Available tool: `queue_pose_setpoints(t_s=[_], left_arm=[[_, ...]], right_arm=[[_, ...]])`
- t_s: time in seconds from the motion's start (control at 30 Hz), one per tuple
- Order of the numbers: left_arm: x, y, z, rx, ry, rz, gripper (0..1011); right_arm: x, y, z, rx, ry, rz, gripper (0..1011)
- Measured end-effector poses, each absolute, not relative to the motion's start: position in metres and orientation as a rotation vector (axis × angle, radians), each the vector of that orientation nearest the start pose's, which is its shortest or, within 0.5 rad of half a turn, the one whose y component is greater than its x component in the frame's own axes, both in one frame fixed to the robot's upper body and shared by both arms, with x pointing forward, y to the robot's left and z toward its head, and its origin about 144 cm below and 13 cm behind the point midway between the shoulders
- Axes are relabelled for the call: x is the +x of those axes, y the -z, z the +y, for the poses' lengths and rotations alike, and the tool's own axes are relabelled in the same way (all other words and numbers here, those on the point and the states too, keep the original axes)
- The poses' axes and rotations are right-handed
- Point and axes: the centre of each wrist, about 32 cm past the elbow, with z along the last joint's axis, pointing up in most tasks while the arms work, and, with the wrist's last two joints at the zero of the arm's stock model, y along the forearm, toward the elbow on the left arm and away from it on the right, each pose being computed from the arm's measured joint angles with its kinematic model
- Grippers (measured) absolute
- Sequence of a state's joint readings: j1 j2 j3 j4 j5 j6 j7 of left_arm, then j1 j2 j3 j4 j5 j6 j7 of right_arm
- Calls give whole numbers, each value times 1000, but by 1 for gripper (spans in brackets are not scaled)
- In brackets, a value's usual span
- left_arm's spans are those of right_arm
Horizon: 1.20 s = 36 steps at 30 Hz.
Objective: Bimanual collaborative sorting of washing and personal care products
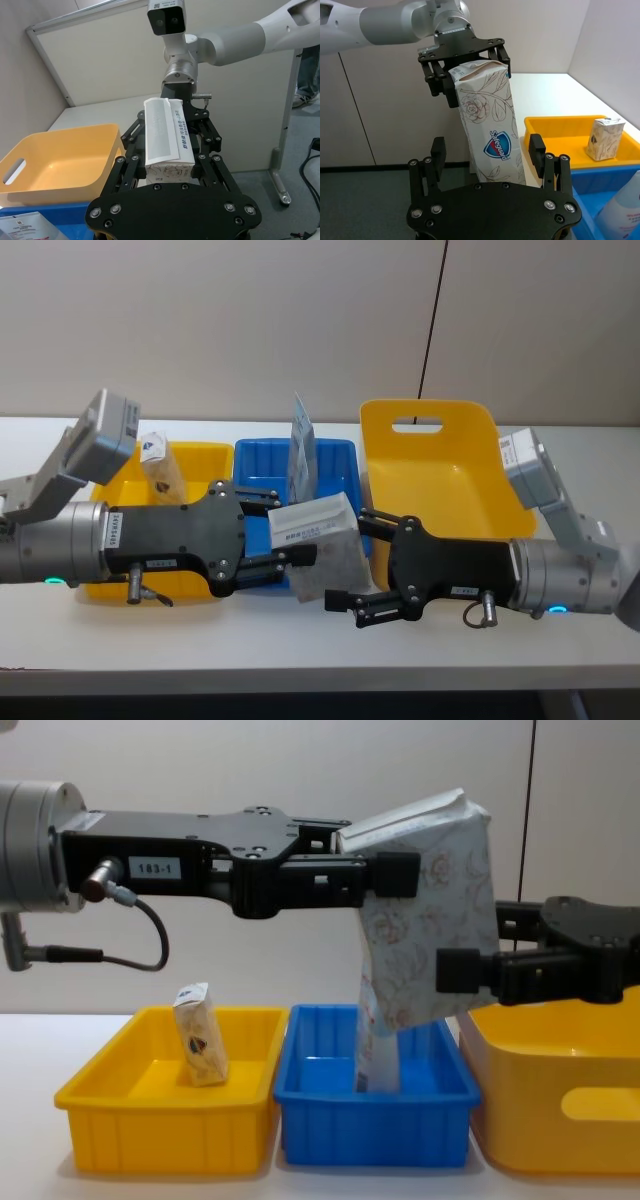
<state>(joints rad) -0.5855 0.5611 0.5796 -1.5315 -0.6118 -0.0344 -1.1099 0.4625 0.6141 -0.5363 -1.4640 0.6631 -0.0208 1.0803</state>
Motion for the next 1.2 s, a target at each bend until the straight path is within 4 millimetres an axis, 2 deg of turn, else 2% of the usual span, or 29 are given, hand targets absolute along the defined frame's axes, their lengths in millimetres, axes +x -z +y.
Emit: queue_pose_setpoints(t_s=[0.73,0.83,0.97,1.03,1.2], left_arm=[[558,-1295,241,30,-2,-271,414],[558,-1295,241,30,-2,-271,414],[558,-1295,241,30,-1,-271,414],[558,-1295,241,30,-2,-271,414],[558,-1295,241,30,-3,-271,414]], right_arm=[[551,-1239,-276,-45,145,-103,996],[551,-1239,-275,-45,147,-106,944],[551,-1239,-273,-46,150,-112,807],[551,-1239,-272,-46,150,-113,775],[551,-1239,-270,-46,151,-117,596]])
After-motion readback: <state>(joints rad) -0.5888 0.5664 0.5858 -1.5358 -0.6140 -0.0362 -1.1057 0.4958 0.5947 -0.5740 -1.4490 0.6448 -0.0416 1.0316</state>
